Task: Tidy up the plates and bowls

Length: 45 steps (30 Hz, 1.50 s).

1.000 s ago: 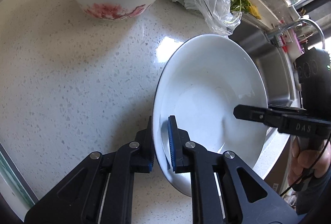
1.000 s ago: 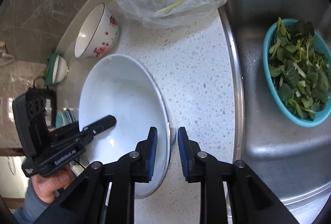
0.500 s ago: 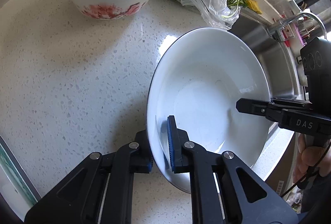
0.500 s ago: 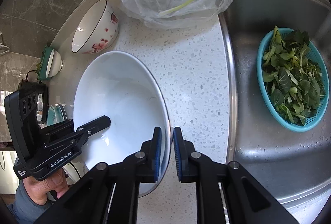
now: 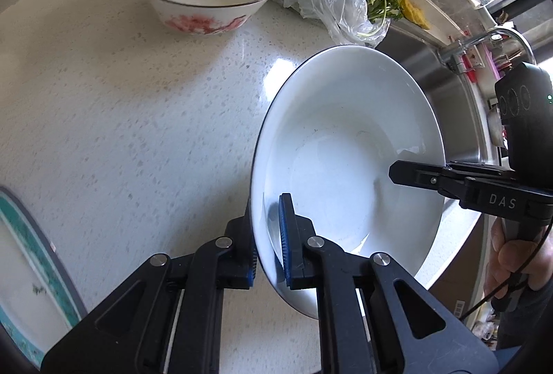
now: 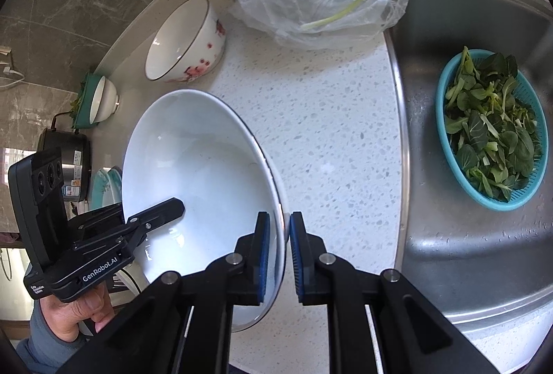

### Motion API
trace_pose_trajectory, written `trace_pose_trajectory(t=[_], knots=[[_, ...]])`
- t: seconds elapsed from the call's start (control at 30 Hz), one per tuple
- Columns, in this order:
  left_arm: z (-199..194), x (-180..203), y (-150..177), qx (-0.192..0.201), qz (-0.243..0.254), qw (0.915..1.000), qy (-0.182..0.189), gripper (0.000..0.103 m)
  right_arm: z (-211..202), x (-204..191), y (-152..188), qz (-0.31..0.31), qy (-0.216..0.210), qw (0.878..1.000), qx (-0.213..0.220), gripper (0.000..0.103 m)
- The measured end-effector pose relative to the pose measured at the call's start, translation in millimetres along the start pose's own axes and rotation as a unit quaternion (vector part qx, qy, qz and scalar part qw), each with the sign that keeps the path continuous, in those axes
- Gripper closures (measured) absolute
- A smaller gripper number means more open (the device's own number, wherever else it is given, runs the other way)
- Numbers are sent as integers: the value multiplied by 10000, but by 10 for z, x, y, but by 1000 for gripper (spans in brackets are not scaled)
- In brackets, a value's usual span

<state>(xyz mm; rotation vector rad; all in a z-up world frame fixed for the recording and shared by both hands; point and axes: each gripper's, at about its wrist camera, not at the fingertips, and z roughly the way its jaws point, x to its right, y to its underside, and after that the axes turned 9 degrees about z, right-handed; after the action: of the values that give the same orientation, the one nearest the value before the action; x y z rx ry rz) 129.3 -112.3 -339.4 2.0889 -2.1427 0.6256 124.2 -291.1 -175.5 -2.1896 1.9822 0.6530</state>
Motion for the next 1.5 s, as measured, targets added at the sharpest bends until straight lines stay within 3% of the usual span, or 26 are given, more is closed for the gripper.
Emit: trace_pose_trajectory(t=[0.53, 0.93, 1.33, 1.47, 1.5], knots=[[-190, -406, 850, -165, -273, 9994, -151, 94, 358, -351, 443, -226, -15, 9987, -451, 89], [-81, -527, 947, -197, -331, 9991, -184, 94, 559, -350, 539, -158, 31, 9982, -570, 89], [-77, -469, 947, -72, -456, 9987, -193, 91, 483, -262, 561, -48, -73, 9986, -526, 85], [-220, -422, 974, 81, -425, 9987, -286, 88, 331, -230, 591, -73, -174, 9990, -403, 55], [-298, -402, 982, 142, -418, 9987, -273, 82, 291, -222, 590, -71, -172, 9992, -355, 47]])
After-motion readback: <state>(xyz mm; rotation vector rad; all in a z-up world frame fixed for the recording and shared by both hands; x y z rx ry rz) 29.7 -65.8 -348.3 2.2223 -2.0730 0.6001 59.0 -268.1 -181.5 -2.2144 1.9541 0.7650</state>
